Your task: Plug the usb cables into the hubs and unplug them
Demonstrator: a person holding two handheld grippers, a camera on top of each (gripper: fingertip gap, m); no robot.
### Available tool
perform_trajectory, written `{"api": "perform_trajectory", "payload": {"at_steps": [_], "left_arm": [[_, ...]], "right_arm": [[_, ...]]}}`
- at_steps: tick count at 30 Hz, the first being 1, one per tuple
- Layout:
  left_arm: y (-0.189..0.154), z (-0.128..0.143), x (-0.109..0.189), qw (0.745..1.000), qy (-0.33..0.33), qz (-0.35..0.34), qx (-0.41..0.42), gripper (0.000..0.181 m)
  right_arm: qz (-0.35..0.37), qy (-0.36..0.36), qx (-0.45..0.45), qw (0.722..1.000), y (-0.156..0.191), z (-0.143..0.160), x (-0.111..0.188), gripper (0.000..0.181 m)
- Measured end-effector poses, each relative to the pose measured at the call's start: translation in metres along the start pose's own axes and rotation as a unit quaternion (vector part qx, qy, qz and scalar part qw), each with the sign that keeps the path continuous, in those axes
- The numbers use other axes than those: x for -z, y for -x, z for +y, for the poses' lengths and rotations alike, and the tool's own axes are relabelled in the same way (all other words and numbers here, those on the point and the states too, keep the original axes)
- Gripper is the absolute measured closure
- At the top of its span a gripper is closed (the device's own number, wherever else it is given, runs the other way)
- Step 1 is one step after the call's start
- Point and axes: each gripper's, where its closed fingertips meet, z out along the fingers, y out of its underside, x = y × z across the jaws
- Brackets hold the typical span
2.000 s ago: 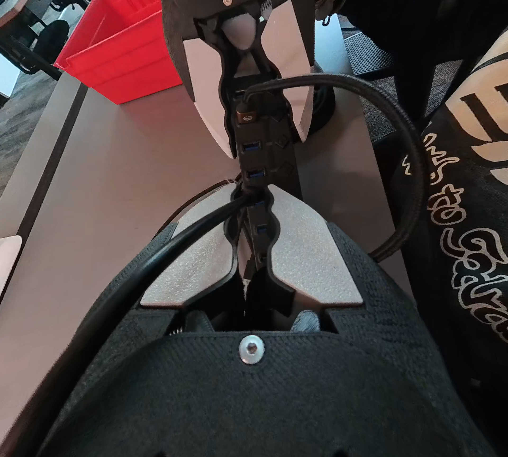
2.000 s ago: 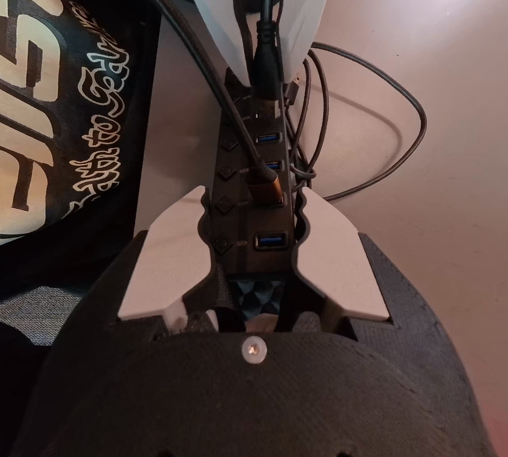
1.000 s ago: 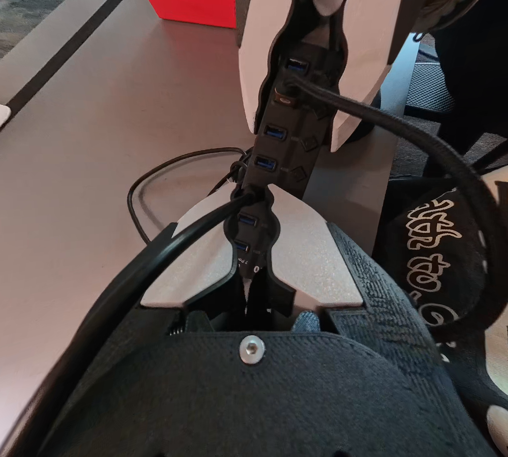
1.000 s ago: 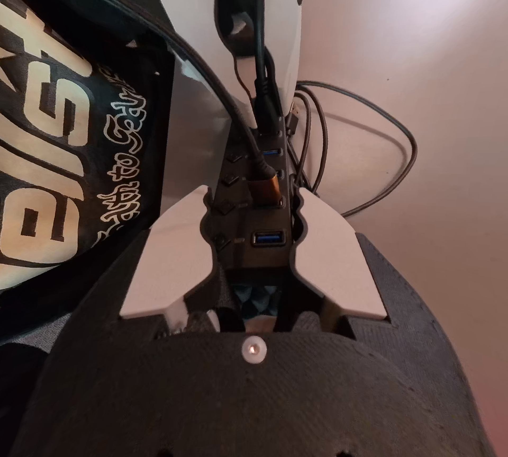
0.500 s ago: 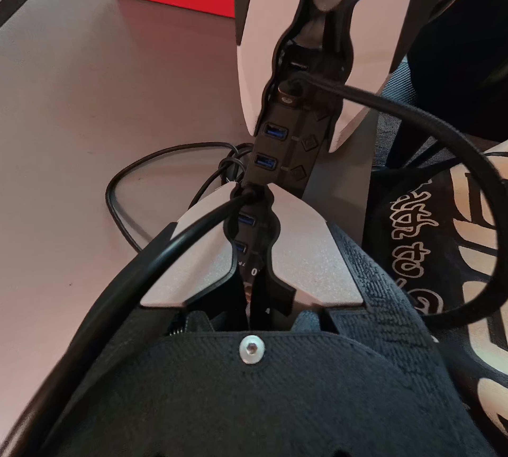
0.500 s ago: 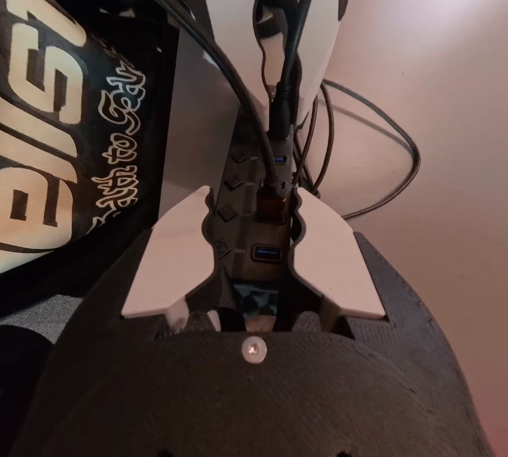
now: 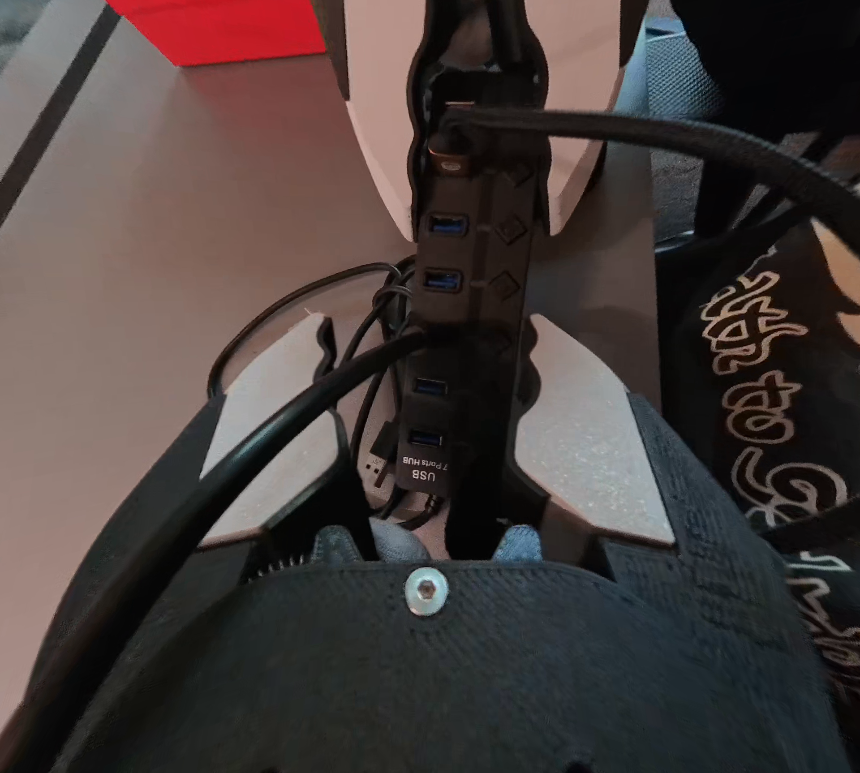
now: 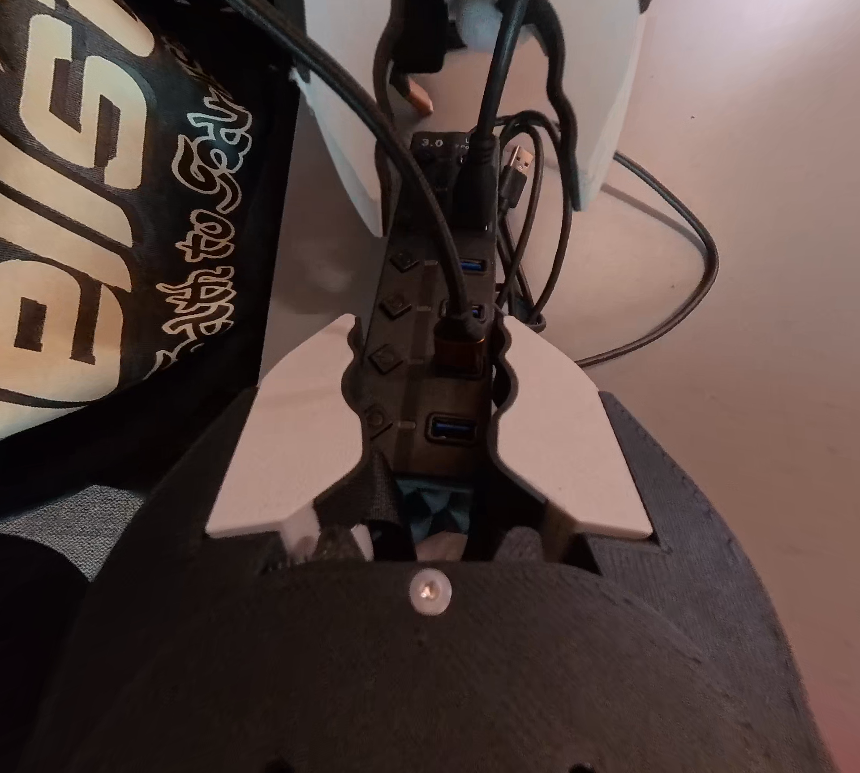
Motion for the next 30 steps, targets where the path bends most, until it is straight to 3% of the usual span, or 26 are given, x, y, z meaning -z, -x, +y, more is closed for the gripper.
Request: {"api": "perform_trajectory", "payload": {"at_steps": [3,6,9,10,11,16,20,25,30], "left_arm": [[0.000,0.003,-0.001,1.000,0.006,0.008,-0.021,0.100],[-0.013,0.008,-0.004,0.998,0.015,0.060,-0.029,0.097],[-0.024,0.036,-0.021,0.991,0.090,0.082,-0.051,0.087],[-0.027,0.029,-0.026,0.994,0.062,0.085,-0.042,0.095],[-0.021,0.025,-0.028,0.996,0.050,0.063,-0.047,0.116],[-0.009,0.018,-0.021,0.998,0.027,0.018,-0.061,0.118],[0.005,0.001,-0.008,0.998,-0.046,-0.024,-0.027,0.118],[0.033,-0.022,0.018,0.984,-0.144,-0.108,0.016,0.118],[0.060,-0.024,0.044,0.960,-0.202,-0.178,0.075,0.119]], "right_arm": [[0.004,-0.002,0.006,1.000,0.000,-0.001,0.002,0.127],[0.014,-0.013,0.017,1.000,0.000,-0.007,0.006,0.127],[0.025,-0.028,0.033,0.999,0.002,-0.016,0.008,0.127],[0.027,-0.029,0.038,0.998,0.003,-0.018,0.008,0.127],[0.028,-0.026,0.041,0.998,0.004,-0.019,0.008,0.127],[0.073,-0.049,0.069,0.994,-0.002,-0.032,0.015,0.127],[0.176,-0.191,0.083,0.962,-0.017,-0.078,0.053,0.137],[0.263,-0.337,0.055,0.902,-0.030,-0.108,0.099,0.113],[0.258,-0.367,-0.027,0.893,-0.048,-0.108,0.085,0.096]]}}
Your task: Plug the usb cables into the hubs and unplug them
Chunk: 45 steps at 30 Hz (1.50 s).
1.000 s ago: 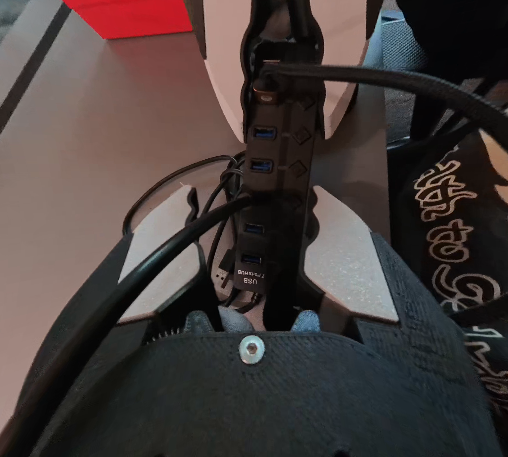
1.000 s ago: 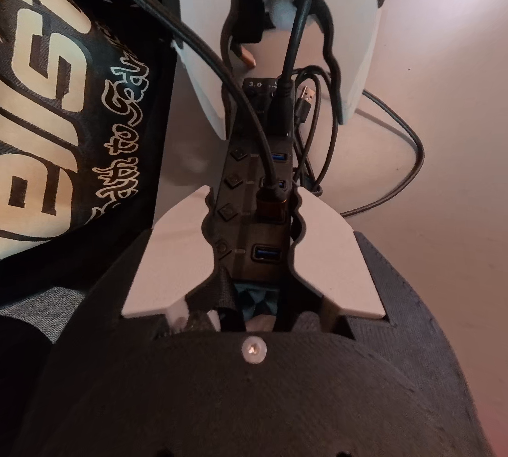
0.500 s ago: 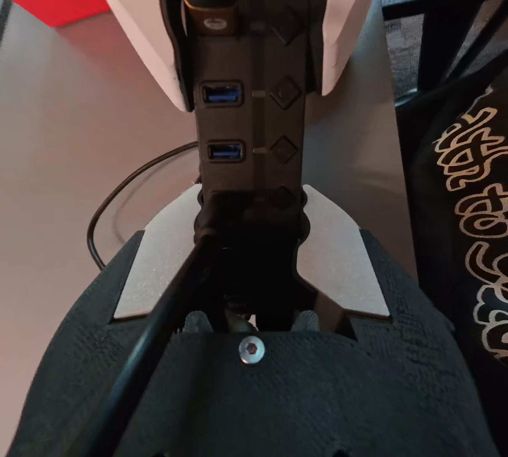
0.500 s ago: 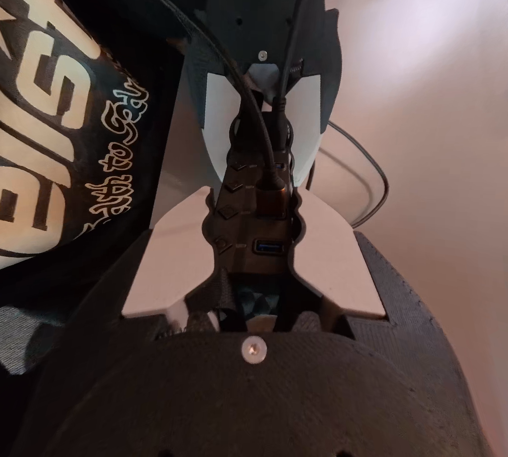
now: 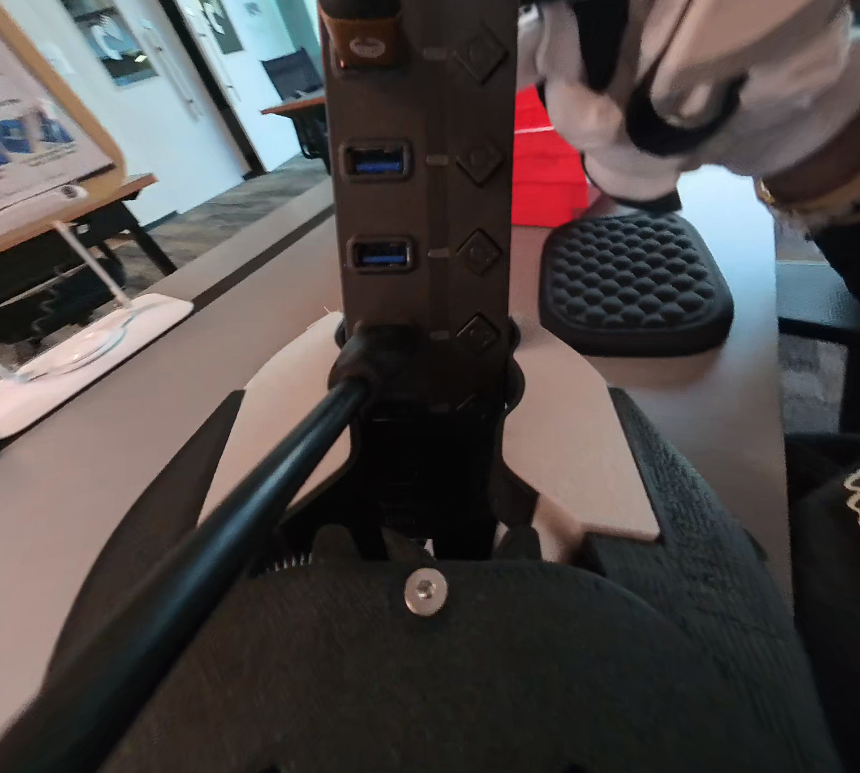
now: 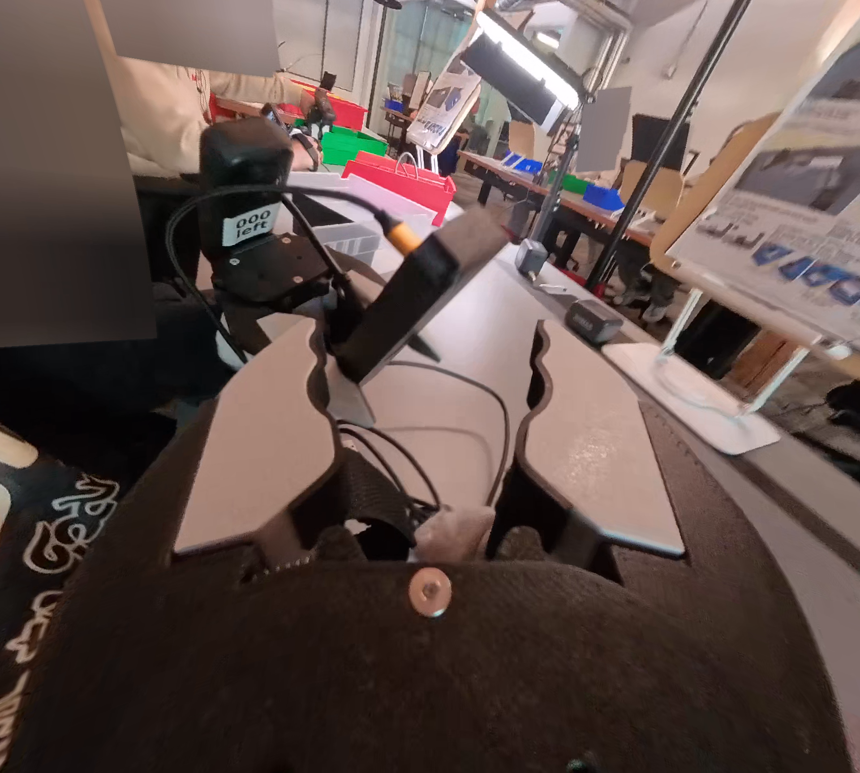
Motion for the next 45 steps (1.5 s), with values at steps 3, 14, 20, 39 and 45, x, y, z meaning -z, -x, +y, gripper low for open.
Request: {"api": "perform_trajectory", "payload": {"at_steps": [3,14,20,39,45], "left_arm": [[0.010,-0.002,0.005,0.999,-0.016,-0.019,0.027,0.119],[0.008,0.002,0.003,1.000,-0.004,-0.023,0.011,0.119],[-0.003,0.002,-0.004,0.998,0.009,-0.042,-0.049,0.119],[-0.017,-0.009,-0.006,0.991,-0.038,-0.033,-0.125,0.128],[-0.013,0.025,-0.018,0.987,0.066,-0.034,-0.144,0.135]], "right_arm": [[-0.026,-0.001,-0.060,0.998,0.010,0.014,-0.016,0.094],[-0.072,-0.054,-0.249,0.964,0.039,0.034,-0.052,0.083],[0.005,-0.077,-0.242,0.967,0.028,0.038,-0.052,0.116],[0.130,-0.212,-0.092,0.964,-0.029,-0.037,0.025,0.157],[0.144,-0.282,-0.095,0.944,-0.058,-0.094,0.064,0.157]]}}
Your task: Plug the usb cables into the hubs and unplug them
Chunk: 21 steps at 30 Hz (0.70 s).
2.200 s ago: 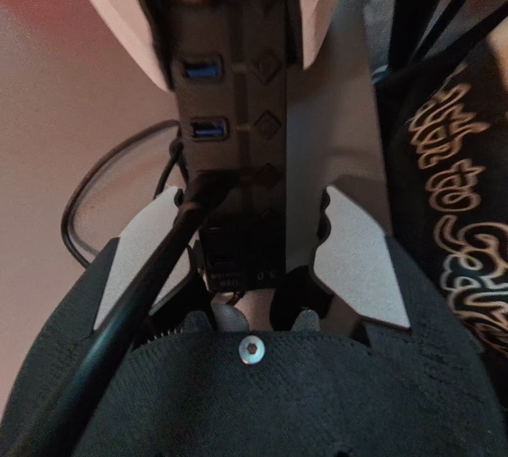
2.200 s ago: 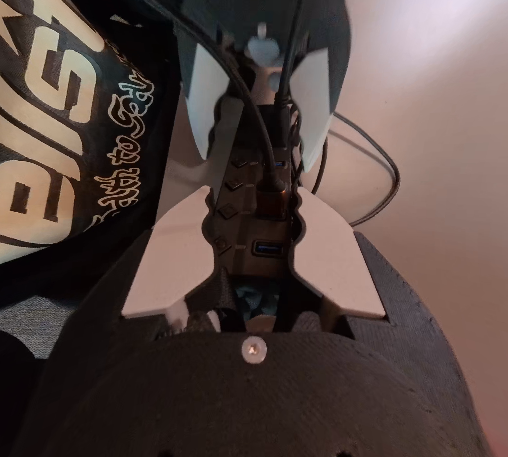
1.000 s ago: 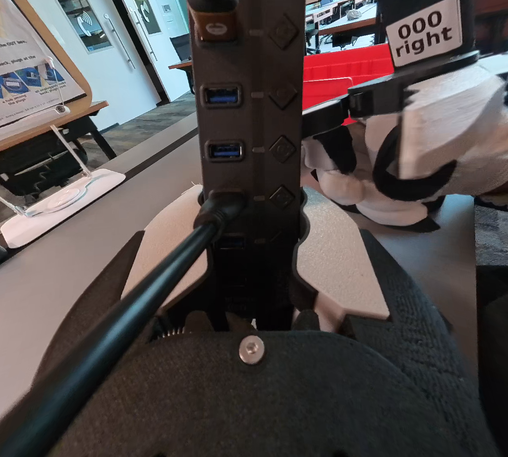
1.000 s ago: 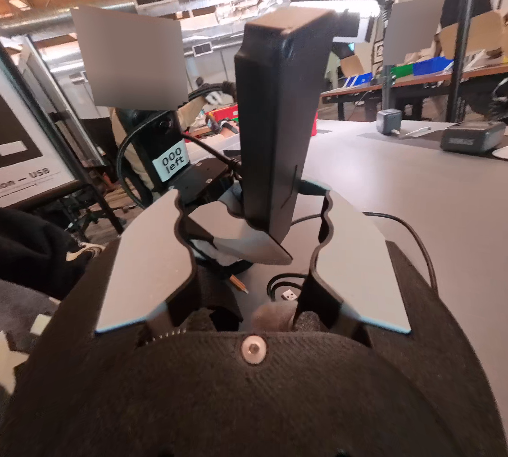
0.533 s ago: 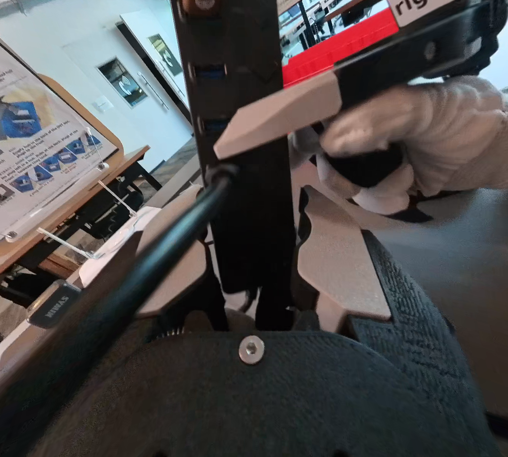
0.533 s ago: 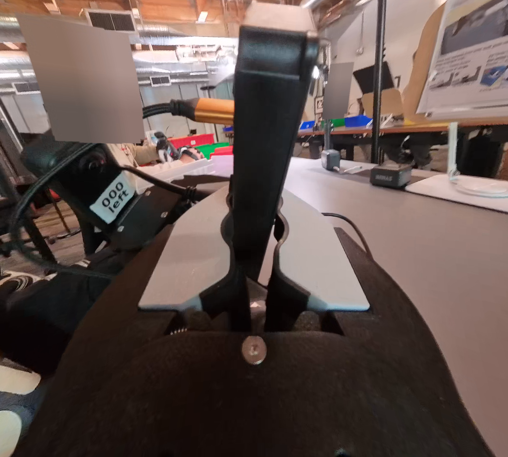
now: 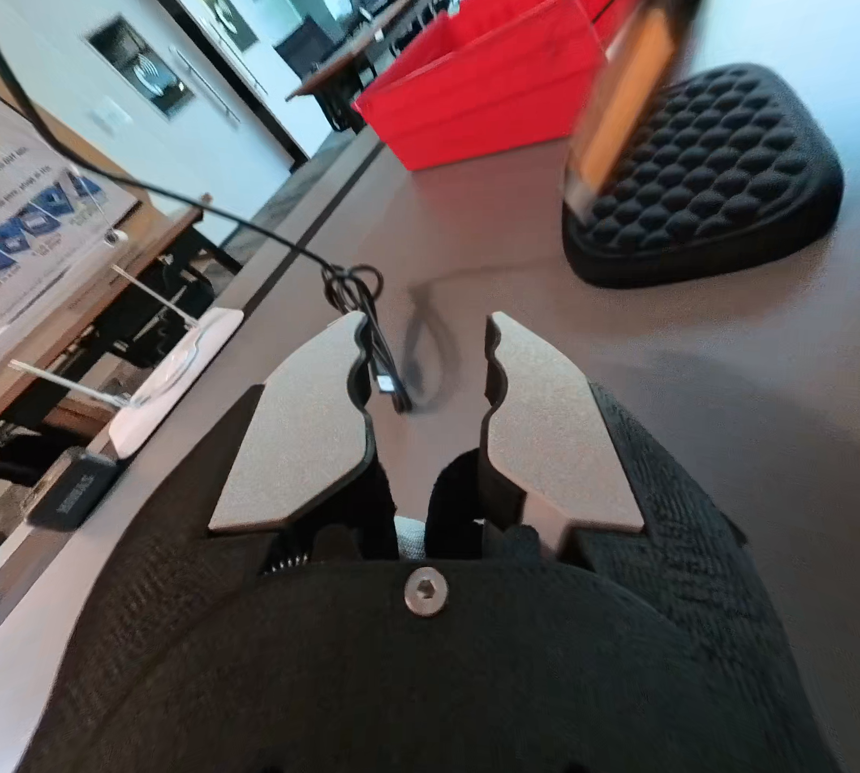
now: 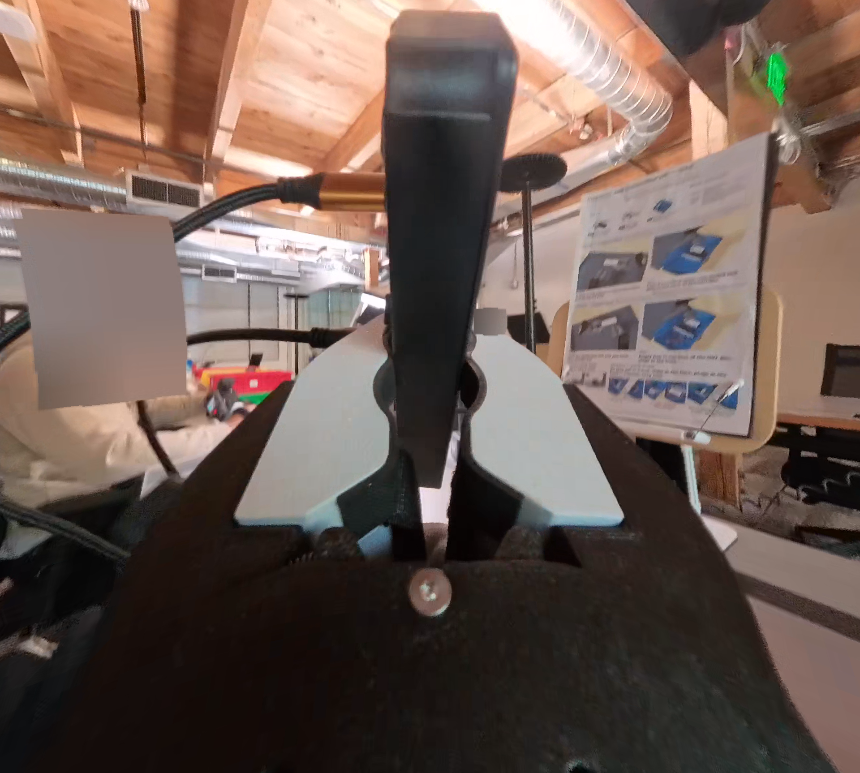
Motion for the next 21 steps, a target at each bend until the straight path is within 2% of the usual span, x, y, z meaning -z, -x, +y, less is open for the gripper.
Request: {"api": "perform_trajectory", "payload": {"at_steps": [4,7,13,17,21], "left_arm": [[0.008,0.017,-0.003,0.999,0.044,-0.011,0.030,0.137],[0.018,0.021,-0.003,0.996,0.047,-0.024,0.076,0.138],[0.036,0.012,0.009,0.988,-0.007,-0.049,0.144,0.141],[0.042,0.007,0.015,0.985,-0.035,-0.056,0.158,0.141],[0.042,0.002,0.018,0.985,-0.055,-0.058,0.153,0.142]], "right_arm": [[0.013,-0.031,-0.014,0.999,-0.027,-0.045,0.003,0.157],[0.032,-0.041,0.006,0.999,-0.053,-0.079,-0.009,0.157],[0.026,-0.061,-0.010,0.998,-0.085,-0.168,-0.056,0.157],[0.036,-0.090,-0.008,0.995,-0.106,-0.231,-0.072,0.157],[0.077,-0.031,0.028,0.996,-0.139,-0.246,-0.058,0.158]]}}
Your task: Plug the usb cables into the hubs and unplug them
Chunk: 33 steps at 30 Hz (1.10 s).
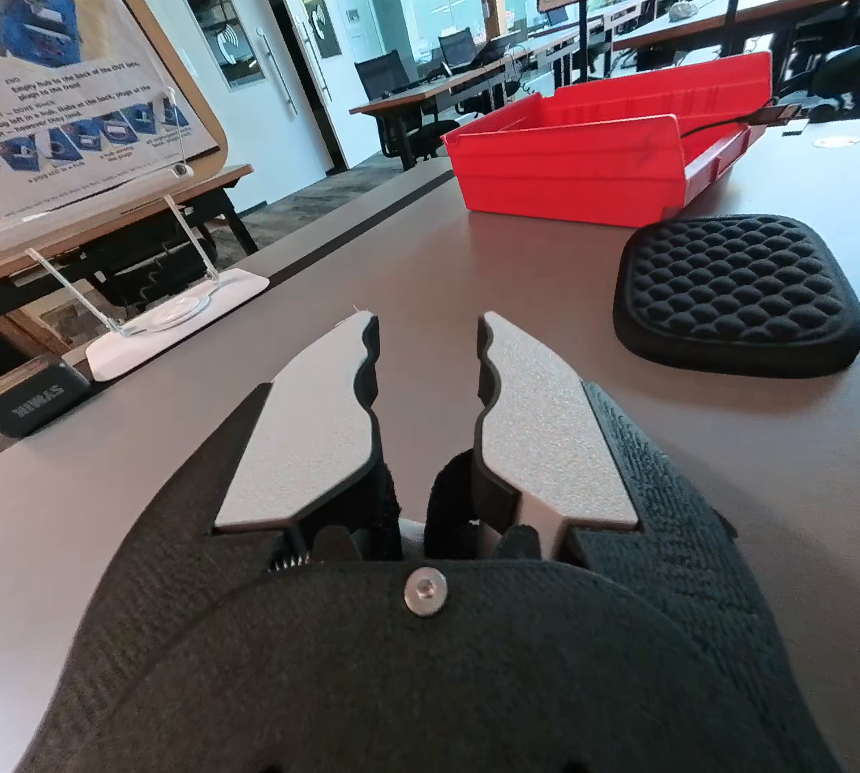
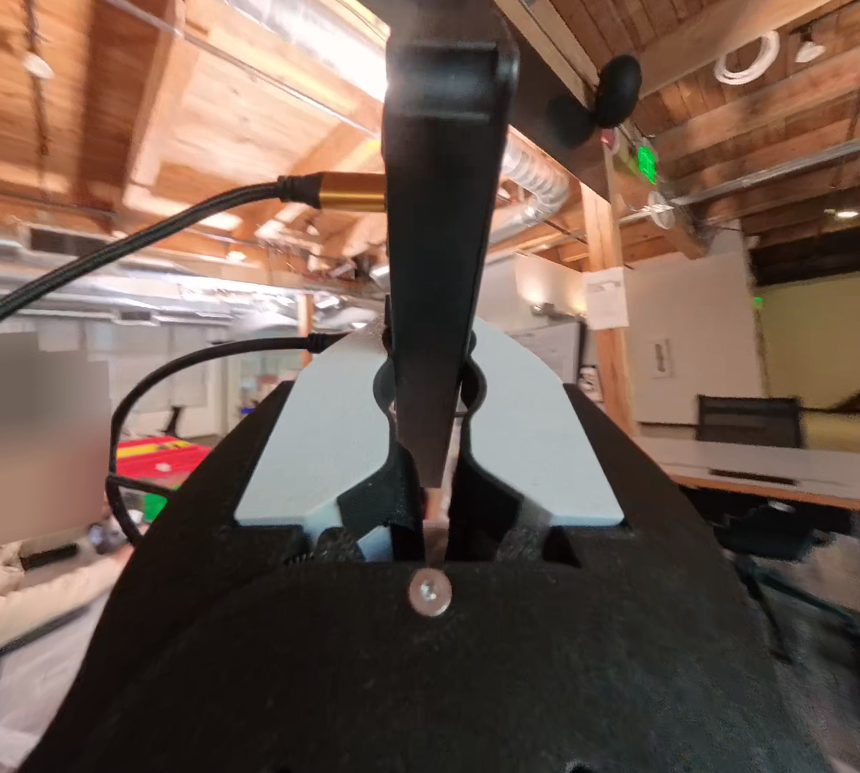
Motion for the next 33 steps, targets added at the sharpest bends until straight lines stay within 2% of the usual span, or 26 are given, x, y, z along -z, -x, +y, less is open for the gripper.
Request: {"api": "perform_trajectory", "payload": {"at_steps": [6,9,13,15,18,22,25,27,31,33], "left_arm": [[-0.004,0.001,-0.002,1.000,0.002,0.009,-0.004,0.142],[-0.007,0.002,-0.003,1.000,0.004,0.015,-0.010,0.142],[-0.007,0.002,-0.003,1.000,0.005,0.015,-0.012,0.142],[-0.007,0.003,-0.003,1.000,0.006,0.014,-0.012,0.142],[-0.007,0.002,-0.003,1.000,0.004,0.014,-0.013,0.142],[-0.007,0.003,-0.003,1.000,0.006,0.014,-0.014,0.142],[-0.008,0.004,-0.004,1.000,0.007,0.016,-0.015,0.142],[-0.010,0.004,-0.004,1.000,0.008,0.019,-0.017,0.142],[-0.012,0.004,-0.004,0.999,0.007,0.022,-0.023,0.142],[-0.013,0.002,-0.003,0.999,0.004,0.022,-0.026,0.142]], "right_arm": [[0.157,0.060,0.128,0.977,-0.069,0.024,0.064,0.157],[0.214,0.079,0.159,0.961,-0.100,0.034,0.091,0.157],[0.265,0.108,0.156,0.945,-0.133,0.052,0.123,0.157],[0.283,0.156,0.166,0.932,-0.145,0.077,0.139,0.157],[0.293,0.254,0.181,0.904,-0.161,0.133,0.166,0.156],[0.295,0.393,0.178,0.853,-0.172,0.217,0.205,0.155],[0.303,0.464,0.152,0.819,-0.177,0.265,0.231,0.156],[0.307,0.523,0.142,0.782,-0.181,0.296,0.252,0.155],[0.325,0.589,0.115,0.731,-0.188,0.328,0.280,0.154],[0.336,0.576,0.112,0.737,-0.192,0.330,0.280,0.151]]}}
